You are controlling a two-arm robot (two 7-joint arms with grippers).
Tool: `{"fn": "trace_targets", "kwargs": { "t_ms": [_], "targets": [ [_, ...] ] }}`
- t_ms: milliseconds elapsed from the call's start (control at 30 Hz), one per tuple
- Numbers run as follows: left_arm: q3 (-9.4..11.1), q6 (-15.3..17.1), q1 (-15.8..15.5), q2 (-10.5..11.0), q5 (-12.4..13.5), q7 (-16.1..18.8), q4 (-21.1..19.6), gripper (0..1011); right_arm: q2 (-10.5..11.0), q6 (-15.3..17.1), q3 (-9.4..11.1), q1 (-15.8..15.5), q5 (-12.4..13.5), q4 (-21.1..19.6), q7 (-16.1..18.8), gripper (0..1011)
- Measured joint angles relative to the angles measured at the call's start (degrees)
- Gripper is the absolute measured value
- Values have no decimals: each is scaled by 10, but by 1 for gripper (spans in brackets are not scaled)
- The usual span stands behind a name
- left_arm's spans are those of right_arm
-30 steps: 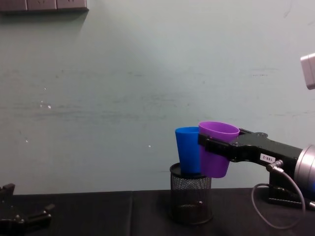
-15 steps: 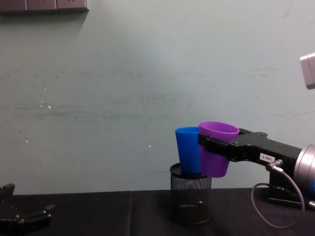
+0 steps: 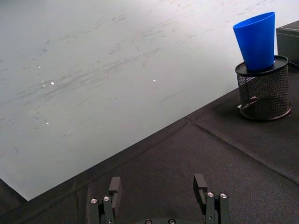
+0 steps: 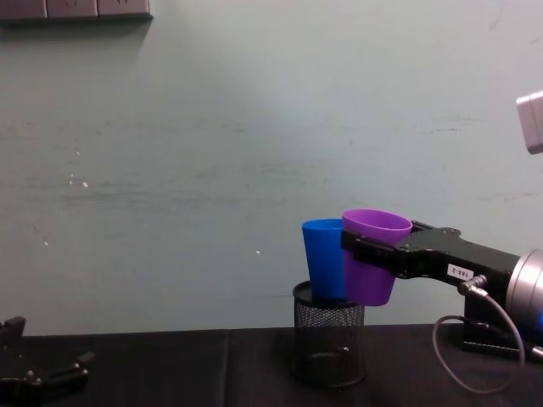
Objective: Pick up one cup with a gripper and tap it against the other cup.
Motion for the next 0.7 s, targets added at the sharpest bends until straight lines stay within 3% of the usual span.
{"fn": "trace_targets", "kwargs": {
  "t_ms": [233,700],
  "targets": [
    [0,0,0,0,0,0,0,1011,4,4,-3,-2,3,-5,0,734],
    [0,0,0,0,0,0,0,1011,39,42,-14,-45,22,-73,3,734]
  ]
}}
